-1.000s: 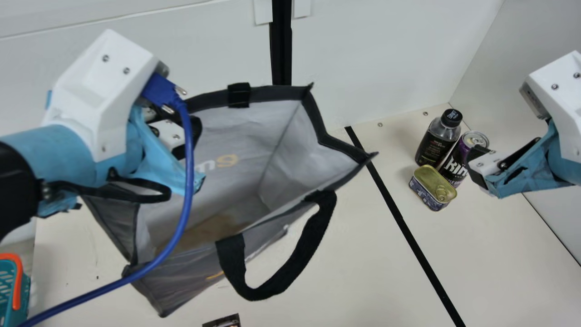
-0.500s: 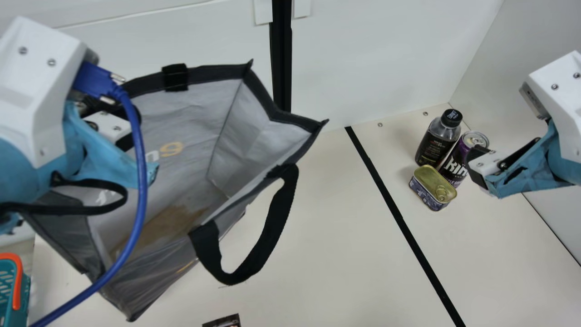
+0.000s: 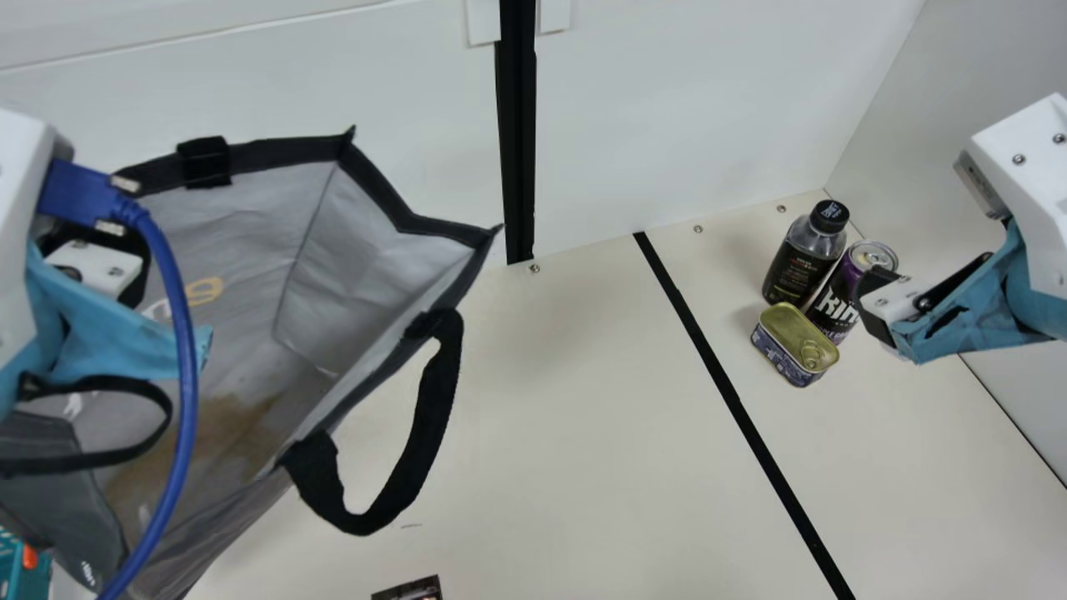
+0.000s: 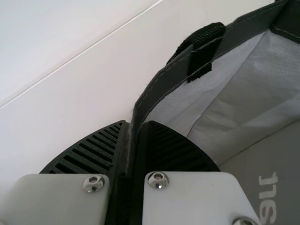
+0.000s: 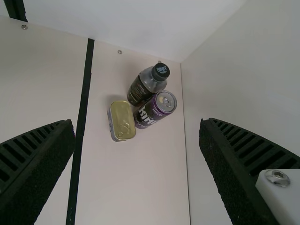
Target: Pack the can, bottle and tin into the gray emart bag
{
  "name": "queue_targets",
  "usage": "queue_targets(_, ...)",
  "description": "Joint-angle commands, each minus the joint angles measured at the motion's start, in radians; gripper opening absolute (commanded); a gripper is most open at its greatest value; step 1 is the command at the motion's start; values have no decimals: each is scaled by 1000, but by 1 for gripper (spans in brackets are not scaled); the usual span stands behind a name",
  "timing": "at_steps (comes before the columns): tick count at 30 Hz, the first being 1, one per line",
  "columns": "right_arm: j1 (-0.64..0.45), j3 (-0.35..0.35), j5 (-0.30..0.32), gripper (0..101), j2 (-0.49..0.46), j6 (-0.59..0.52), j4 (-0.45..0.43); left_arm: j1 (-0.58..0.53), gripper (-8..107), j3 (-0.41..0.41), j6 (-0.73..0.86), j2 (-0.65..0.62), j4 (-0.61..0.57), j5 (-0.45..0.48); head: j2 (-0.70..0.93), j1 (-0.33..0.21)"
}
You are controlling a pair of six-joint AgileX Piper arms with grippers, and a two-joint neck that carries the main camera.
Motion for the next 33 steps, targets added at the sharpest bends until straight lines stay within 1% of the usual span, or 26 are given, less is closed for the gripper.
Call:
queue_targets(1,0,0,0,91,0,0,0,-18,10,67,-53,-22,90,-5,-1,-23)
queue_targets(10,0,0,0,91,0,0,0,-122,10,264,-233,-94,289,-2,-1,-23)
queue_targets(18,0,0,0,91,0,0,0,-225,10,402,-386,-120,400,33,-1,-23)
queue_targets(23,0,0,0,91,0,0,0,-286,10,454,-461,-119,436,62,-1,-23)
queue_targets(26,0,0,0,91,0,0,0,-305,10,480,-497,-115,440,63,-1,-23)
queue_targets(33,0,0,0,91,0,0,0,-343,10,516,-561,-100,442,63,-1,-23)
